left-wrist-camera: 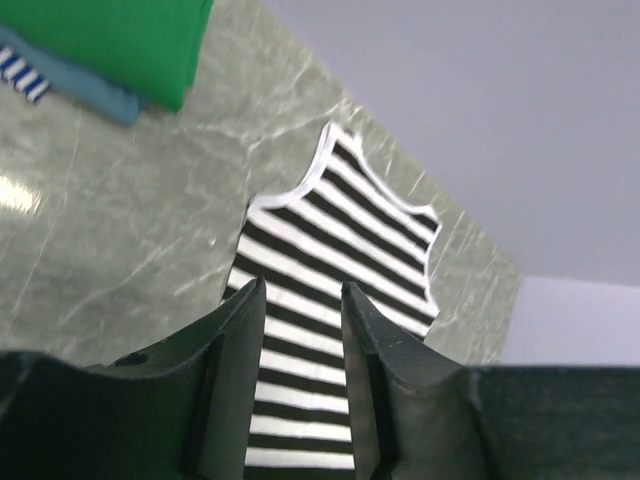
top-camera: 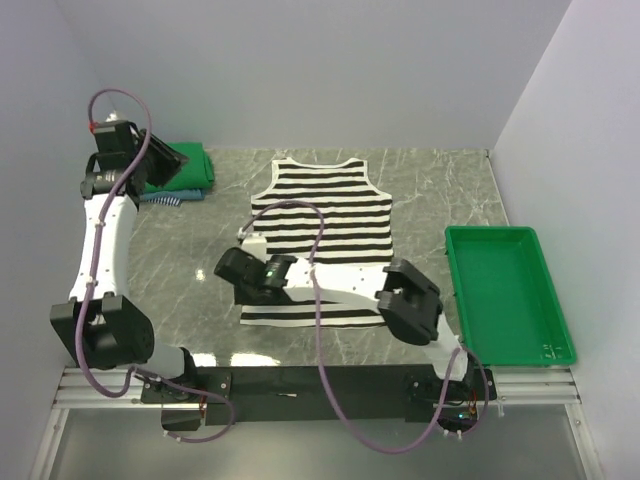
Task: Fold and stack the tank tops
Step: Flatten the tank top out
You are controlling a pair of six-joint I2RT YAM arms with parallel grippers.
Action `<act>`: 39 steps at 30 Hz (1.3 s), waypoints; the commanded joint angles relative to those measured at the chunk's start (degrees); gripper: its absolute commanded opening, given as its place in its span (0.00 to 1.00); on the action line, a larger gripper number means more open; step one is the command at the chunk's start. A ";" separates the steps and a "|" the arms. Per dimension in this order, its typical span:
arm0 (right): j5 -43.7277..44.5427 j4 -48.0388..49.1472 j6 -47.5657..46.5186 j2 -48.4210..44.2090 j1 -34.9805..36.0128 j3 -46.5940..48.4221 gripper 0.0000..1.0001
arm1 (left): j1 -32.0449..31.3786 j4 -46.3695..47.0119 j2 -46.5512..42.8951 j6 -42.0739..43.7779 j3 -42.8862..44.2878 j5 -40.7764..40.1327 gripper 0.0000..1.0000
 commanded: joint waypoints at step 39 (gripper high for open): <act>-5.11 -2.80 0.01 3.03 3.04 -6.13 0.00 | -3.40 12.86 6.52 -2.68 -14.02 8.32 0.37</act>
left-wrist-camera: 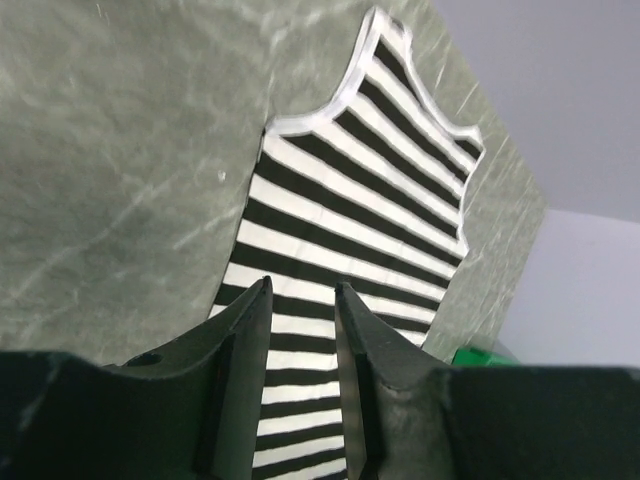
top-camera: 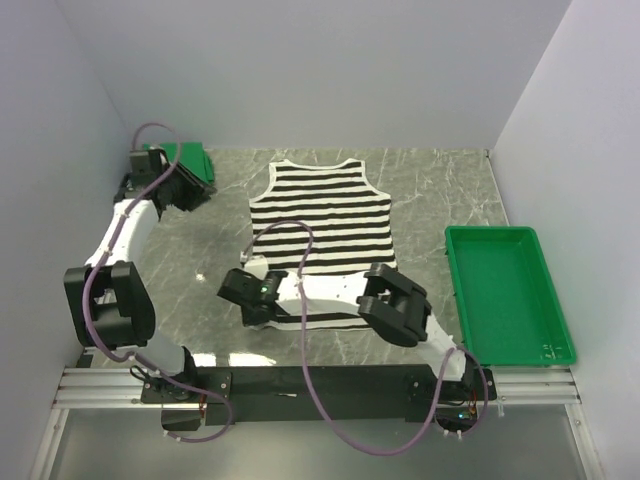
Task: Fold and stack the tank tops
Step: Flatten the tank top out
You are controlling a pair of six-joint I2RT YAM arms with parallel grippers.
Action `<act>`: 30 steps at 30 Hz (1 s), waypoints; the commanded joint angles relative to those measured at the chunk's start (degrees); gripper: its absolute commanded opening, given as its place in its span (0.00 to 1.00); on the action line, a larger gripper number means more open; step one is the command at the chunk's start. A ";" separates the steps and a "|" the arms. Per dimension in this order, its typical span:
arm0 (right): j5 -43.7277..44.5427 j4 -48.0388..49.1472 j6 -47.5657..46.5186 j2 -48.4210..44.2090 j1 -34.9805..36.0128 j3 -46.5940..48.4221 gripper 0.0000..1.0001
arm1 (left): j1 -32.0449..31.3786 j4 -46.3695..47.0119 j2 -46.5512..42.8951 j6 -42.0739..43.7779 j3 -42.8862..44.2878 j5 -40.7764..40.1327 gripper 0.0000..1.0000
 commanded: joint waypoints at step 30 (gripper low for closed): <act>-8.25 10.75 -1.55 -35.24 0.48 -35.68 0.00 | -17.55 10.31 19.51 -6.41 -4.59 -23.50 0.43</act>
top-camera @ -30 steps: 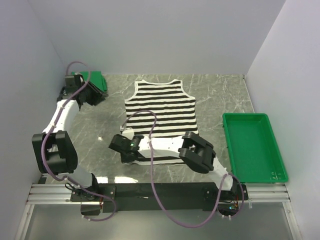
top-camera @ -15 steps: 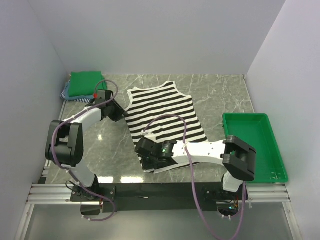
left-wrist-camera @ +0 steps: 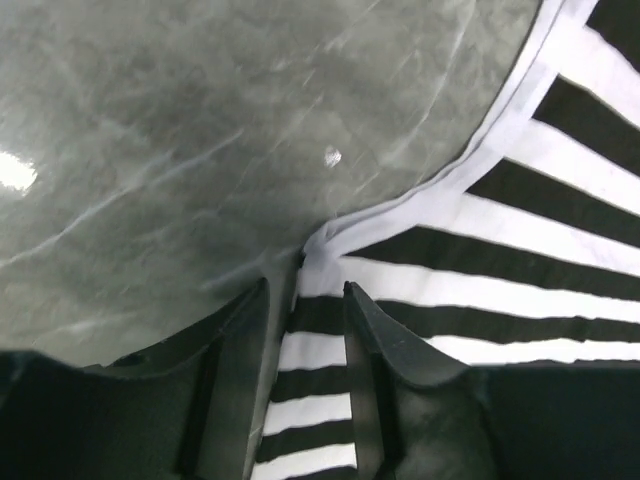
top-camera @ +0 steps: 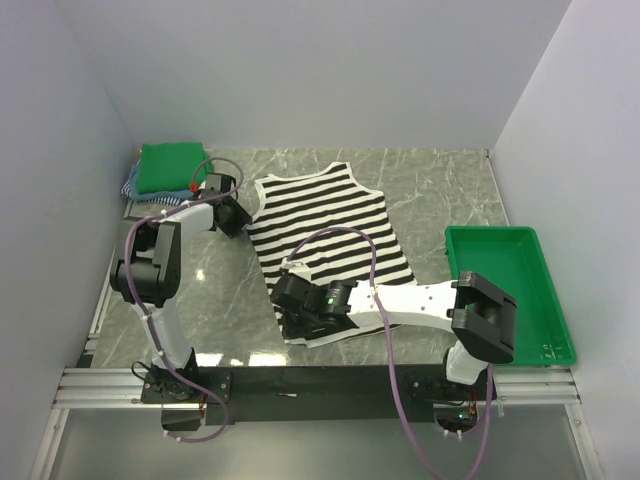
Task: Fold and stack the tank tops
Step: Flatten the tank top out, then fold the tank top
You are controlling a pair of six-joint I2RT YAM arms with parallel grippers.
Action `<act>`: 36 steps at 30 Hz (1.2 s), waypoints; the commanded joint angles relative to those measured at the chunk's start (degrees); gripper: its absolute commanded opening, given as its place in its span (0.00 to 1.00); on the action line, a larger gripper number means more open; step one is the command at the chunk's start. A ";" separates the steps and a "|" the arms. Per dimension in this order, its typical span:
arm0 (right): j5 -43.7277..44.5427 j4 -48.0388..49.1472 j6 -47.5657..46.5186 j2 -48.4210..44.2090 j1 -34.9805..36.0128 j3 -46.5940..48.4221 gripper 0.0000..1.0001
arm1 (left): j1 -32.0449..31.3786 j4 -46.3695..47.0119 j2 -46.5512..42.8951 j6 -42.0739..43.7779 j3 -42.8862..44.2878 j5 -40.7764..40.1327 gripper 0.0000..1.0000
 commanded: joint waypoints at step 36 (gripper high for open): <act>-13.66 10.03 2.09 7.60 -1.12 12.49 0.00 | 3.10 -14.46 3.43 8.54 21.67 -11.82 0.01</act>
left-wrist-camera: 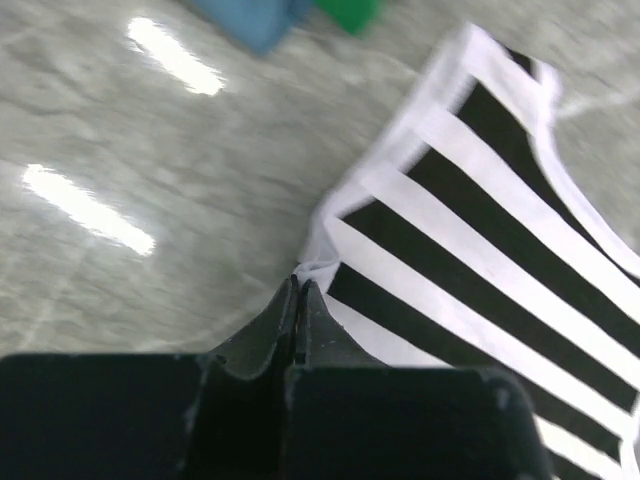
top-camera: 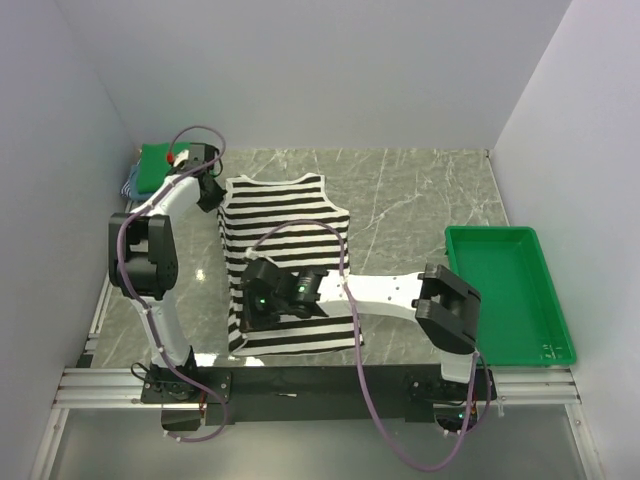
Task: Fold and stack the tank tops
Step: Fold the tank top
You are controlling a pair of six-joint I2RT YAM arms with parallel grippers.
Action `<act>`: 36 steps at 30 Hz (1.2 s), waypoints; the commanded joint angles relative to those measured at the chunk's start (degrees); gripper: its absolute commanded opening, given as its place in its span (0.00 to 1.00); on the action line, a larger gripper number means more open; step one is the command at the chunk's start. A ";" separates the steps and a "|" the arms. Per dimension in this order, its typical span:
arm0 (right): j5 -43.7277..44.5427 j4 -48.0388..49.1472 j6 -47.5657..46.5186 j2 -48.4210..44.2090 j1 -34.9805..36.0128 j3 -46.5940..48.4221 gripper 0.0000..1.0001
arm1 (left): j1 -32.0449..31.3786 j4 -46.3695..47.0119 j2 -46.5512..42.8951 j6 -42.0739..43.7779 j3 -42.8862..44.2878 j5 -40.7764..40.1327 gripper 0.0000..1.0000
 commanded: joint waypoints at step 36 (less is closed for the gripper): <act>9.43 9.27 13.06 -23.91 -0.86 -35.97 0.48 | -17.65 5.01 4.63 2.38 8.91 5.70 0.37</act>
